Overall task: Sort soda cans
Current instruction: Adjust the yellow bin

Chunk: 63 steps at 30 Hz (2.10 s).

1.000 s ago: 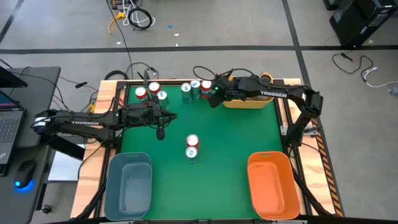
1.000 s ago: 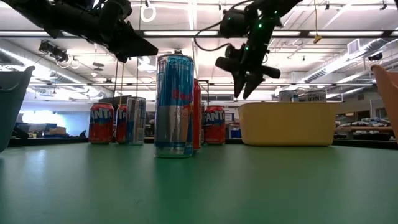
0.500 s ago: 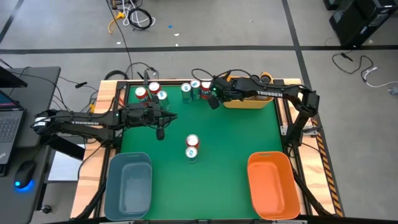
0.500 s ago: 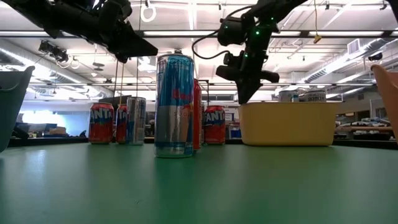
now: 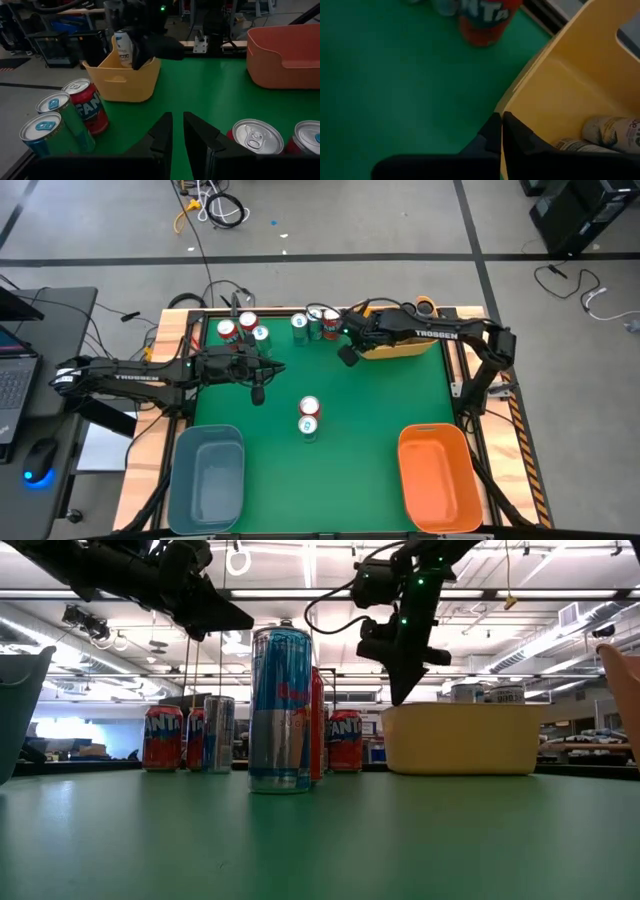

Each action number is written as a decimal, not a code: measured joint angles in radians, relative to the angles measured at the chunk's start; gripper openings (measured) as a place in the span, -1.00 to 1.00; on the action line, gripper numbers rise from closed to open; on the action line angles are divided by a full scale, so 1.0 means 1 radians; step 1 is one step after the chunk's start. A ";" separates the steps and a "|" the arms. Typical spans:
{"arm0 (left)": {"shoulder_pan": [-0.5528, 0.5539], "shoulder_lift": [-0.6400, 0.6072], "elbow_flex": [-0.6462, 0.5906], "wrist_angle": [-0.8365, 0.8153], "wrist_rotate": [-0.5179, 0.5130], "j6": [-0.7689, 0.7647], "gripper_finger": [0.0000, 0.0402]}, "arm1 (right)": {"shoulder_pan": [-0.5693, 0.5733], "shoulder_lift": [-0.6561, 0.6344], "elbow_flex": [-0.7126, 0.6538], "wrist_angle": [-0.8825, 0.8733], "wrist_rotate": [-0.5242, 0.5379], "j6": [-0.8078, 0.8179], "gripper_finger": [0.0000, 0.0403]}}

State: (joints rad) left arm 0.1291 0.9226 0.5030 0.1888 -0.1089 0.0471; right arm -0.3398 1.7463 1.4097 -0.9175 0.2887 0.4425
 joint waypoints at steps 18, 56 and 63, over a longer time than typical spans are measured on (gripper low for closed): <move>0.000 0.000 0.000 0.001 0.000 -0.003 -0.75 | 0.102 -0.043 0.000 -0.310 -0.058 -0.191 -0.99; 0.000 0.000 0.000 0.001 0.001 -0.007 -0.75 | 0.021 -0.037 -0.003 -0.108 -0.037 0.093 -0.12; 0.000 0.000 0.000 0.000 0.001 -0.007 -0.75 | 0.008 -0.004 -0.009 -0.078 -0.021 0.105 -0.49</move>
State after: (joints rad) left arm 0.1291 0.9227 0.5030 0.1887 -0.1081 0.0399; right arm -0.3321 1.7423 1.4006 -0.9951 0.2672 0.5476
